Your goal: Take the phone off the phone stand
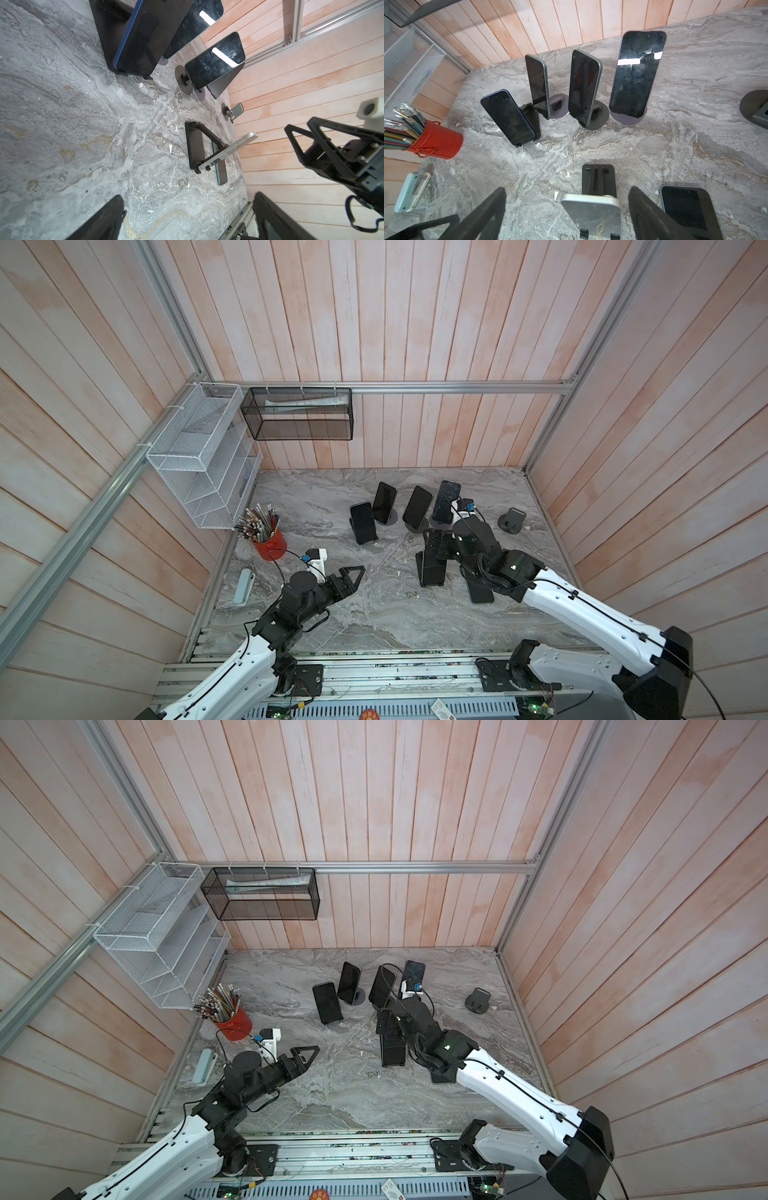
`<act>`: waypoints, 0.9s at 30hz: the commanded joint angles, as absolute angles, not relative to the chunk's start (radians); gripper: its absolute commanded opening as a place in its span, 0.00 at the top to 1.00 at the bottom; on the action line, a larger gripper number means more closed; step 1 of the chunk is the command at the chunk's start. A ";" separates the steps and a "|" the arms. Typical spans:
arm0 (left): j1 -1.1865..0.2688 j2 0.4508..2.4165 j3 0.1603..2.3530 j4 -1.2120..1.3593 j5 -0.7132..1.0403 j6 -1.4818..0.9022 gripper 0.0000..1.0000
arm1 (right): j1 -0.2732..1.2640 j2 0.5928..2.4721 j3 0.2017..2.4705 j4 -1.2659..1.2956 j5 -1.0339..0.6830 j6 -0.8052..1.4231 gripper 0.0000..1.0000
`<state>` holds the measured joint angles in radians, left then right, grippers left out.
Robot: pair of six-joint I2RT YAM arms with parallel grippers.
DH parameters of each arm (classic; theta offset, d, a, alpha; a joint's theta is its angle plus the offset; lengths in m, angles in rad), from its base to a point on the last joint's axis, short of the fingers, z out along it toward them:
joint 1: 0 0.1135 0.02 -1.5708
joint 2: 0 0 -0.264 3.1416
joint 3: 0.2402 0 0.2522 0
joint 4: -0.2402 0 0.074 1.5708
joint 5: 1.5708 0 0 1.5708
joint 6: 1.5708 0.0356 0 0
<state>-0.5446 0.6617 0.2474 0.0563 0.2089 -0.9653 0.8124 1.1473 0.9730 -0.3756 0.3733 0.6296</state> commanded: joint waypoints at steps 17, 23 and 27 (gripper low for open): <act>-0.547 0.666 0.237 0.027 0.218 -0.956 0.02 | 0.888 1.249 0.858 -0.333 0.572 0.673 0.03; -0.547 0.656 0.232 0.023 0.216 -0.951 0.02 | 0.887 1.260 0.826 -0.281 0.546 0.672 0.03; -0.548 0.658 0.226 0.020 0.214 -0.949 0.02 | 0.887 1.286 0.830 -0.267 0.546 0.660 0.03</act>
<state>-0.5446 0.6651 0.2451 0.0078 0.2062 -0.9539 0.8856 1.2613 0.8394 -0.2920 0.5404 0.6754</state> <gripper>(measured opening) 0.981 0.966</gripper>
